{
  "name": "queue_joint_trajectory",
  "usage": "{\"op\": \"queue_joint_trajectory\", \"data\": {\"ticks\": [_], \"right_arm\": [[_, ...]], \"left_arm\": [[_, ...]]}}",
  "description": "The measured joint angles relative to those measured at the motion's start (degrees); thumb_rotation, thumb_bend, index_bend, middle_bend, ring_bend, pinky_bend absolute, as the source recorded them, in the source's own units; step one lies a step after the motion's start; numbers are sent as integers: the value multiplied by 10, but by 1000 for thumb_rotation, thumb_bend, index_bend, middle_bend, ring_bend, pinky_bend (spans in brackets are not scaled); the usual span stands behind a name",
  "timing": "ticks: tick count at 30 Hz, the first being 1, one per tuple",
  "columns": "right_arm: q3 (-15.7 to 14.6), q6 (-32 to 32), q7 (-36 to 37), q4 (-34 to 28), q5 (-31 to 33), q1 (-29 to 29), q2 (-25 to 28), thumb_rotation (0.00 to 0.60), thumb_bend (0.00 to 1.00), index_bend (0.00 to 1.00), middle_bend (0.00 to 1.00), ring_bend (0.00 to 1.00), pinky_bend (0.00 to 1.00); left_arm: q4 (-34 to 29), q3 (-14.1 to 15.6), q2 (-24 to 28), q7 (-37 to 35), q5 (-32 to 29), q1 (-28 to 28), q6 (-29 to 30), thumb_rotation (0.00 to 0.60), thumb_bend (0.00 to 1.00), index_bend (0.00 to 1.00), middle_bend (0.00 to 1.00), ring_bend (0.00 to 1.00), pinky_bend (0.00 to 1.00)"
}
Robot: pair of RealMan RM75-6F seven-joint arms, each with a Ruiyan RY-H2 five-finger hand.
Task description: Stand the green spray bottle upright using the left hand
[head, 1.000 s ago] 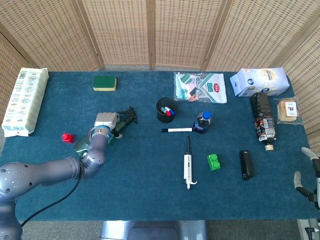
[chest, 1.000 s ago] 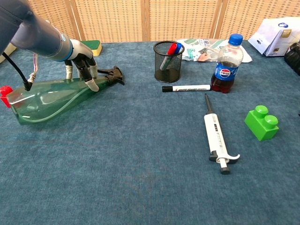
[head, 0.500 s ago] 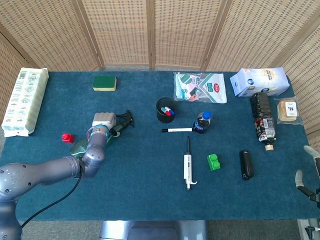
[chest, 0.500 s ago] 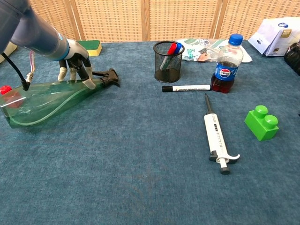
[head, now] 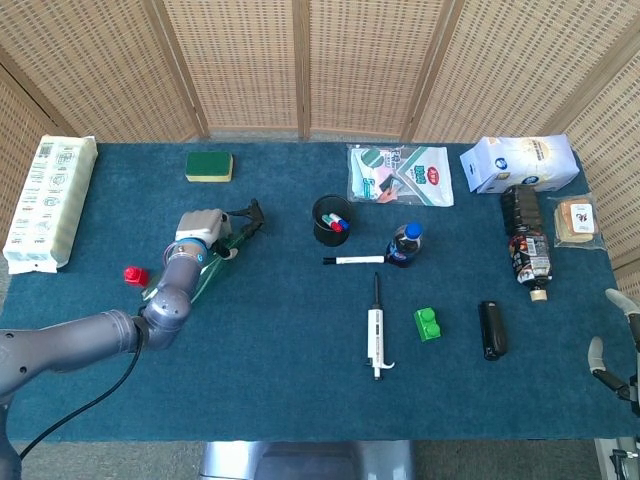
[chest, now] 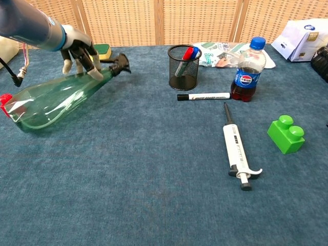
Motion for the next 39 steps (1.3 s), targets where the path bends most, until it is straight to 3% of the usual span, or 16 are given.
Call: {"op": "queue_joint_trajectory", "data": {"ticks": [6,12,26,39], "right_arm": [[1,4,2,3,-3,0,-5,600,557,176,229,54,117],[2,8,4,6,-8,0,-10,600,555,176,229,54,117],[3,7,8,9,-15,5,-20,600,552,174,229,54,117],[6,-2,18,16,-11,13,-31,600,552,172,229,54,117]], "left_arm": [[-42,-27,26,-91,120,41,5,577,476,514,493,514,717],[-104,-56,52,-208,279,103,32,588,474,511,481,513,713],[-229,-85,84,-536,643,271,153,595,473,509,462,488,654],[-226,-78,63,-803,823,357,245,589,474,510,450,467,621]]}}
